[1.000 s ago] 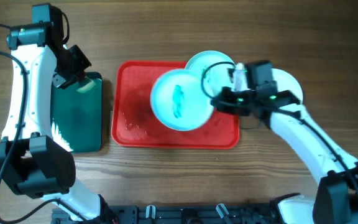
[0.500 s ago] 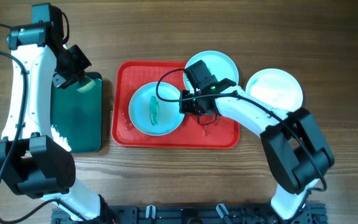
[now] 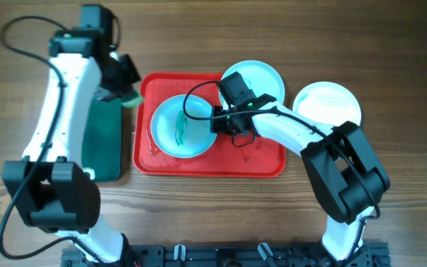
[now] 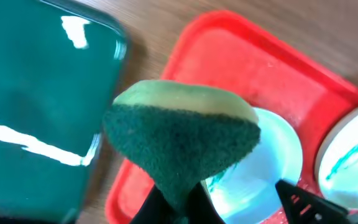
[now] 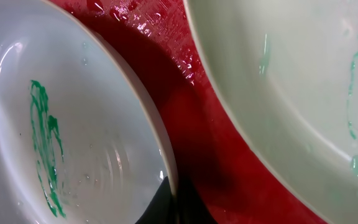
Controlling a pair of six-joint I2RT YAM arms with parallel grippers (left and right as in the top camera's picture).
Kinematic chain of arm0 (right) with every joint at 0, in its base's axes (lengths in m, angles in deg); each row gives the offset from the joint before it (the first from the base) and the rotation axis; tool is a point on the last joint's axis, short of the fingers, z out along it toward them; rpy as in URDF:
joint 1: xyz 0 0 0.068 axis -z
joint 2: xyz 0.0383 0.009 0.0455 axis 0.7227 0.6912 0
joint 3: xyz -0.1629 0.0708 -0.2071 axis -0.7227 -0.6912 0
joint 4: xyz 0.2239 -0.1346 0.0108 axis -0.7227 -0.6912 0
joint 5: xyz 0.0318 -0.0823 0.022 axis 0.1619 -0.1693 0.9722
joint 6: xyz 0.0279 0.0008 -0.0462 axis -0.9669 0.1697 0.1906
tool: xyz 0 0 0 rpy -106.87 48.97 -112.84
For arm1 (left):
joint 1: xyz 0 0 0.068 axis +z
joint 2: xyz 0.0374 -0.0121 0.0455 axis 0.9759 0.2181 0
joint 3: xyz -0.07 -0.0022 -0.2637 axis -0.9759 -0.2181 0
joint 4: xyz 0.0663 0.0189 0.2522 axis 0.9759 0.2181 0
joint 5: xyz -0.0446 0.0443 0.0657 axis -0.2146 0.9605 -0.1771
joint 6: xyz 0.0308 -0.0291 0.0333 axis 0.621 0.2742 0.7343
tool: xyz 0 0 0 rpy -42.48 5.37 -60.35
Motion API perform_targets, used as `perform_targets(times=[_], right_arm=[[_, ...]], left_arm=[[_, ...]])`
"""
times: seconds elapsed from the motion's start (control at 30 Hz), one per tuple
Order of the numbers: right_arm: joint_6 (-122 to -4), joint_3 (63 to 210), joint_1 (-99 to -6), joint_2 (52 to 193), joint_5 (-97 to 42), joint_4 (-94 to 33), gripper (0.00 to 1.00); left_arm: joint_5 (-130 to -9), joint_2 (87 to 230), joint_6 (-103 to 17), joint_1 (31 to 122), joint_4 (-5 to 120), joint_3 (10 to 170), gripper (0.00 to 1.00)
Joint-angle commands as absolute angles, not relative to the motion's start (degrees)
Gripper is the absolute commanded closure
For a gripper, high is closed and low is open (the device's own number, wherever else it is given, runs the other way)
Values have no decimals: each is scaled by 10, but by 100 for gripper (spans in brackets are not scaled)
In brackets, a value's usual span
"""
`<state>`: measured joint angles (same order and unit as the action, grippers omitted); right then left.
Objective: Clean dirty plates on tray and stack at the side
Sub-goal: 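Scrub the blue plate with the sponge in the left gripper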
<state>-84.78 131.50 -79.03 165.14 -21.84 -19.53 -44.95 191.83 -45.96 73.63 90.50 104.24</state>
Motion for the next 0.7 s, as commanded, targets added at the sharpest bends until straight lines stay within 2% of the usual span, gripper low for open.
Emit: perform_targets(times=[0.0,0.1,0.27,0.43,0.47,0.57,0.67], right_arm=[[-838,1322,-792,1666,-201,-194,96],[-837,1322,-792,1666,-200,-194,96],[-831,1322,-792,1666,-192,-192,96],[-831,1322,-792,1665,-192,-192,96],[-831,1322,-792,1666,-192,-192,96],[-828,1322,-792,1666,-192,-192,96],[-828,1322,-792,1665,-192,-192,96]], left_arm=[[-494,1922,-440,696,833,944,96],[-507,1922,-439,651,683,825,96],[-477,1922,-441,589,512,708,96],[-443,1922,-444,560,502,678,96],[-466,1922,-438,558,510,678,96],[-654,1922,-322,558,536,678,96],[-636,1922,-329,561,544,678,96]])
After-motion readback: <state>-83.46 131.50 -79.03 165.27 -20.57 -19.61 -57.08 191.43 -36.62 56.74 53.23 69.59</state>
